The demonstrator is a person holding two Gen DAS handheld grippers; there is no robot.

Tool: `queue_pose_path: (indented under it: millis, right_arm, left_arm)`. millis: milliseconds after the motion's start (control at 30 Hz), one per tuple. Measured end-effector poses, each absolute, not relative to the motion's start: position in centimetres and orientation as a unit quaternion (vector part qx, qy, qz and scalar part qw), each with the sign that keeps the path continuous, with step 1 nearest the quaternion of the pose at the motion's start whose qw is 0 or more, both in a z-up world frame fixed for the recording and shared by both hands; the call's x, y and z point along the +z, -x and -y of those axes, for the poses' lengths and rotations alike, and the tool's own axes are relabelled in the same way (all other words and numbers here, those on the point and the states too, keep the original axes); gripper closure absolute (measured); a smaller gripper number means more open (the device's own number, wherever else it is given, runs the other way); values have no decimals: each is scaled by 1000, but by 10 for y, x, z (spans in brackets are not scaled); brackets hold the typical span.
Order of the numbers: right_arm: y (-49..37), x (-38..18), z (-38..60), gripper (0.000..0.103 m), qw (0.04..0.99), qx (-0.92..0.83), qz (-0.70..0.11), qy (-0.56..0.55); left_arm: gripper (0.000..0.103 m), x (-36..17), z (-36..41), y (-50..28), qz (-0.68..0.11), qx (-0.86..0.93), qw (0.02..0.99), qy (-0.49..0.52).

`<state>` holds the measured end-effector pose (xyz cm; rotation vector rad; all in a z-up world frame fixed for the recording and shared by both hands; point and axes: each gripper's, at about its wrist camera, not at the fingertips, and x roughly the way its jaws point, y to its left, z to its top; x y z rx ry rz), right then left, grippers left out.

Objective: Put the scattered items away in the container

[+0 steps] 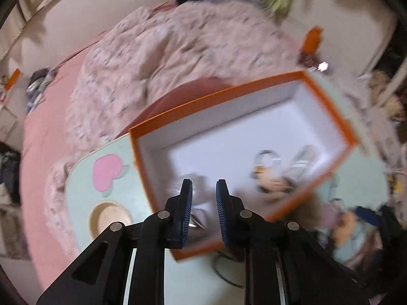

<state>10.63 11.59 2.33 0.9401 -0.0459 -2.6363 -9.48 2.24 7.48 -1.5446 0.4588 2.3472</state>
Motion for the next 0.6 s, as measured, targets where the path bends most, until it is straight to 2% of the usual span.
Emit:
queue_pose_path:
  millis: [67,167,233,267,367,433,567,600]
  right_arm:
    - [-106,24,-116,23,171,-927,20,-333]
    - [-103,23,-118,23,173,-925,27,-337]
    - [-103,23,-117,23,173,-924,29,-338]
    - [-103,23,-117,23,173,-924,29,-338]
    - [-100,23,-118,23,174,-924,29,-339]
    - [-100,22,-118,23,175,-923,32,-341]
    - [-97,21,-123,23,174,-922,41,-343]
    - [-96,21,-124,23,174,-922,43,-343]
  left_arm:
    - [82,65,-23,100,-170,805,137,552]
    - [82,56,-23,108,-144,789,145,579]
    - [79,55,-28,113,-159,792,130,575]
    - [74,54,-31,115,-169,789,127,577]
    - [46,47,-44,120,-198,780,121,581]
    - [36,39,-52,118,-223,777,109,579]
    - [35,29,-60,120,-257,781,100,561]
    - [45,30,-59,121,-257,782,101,559]
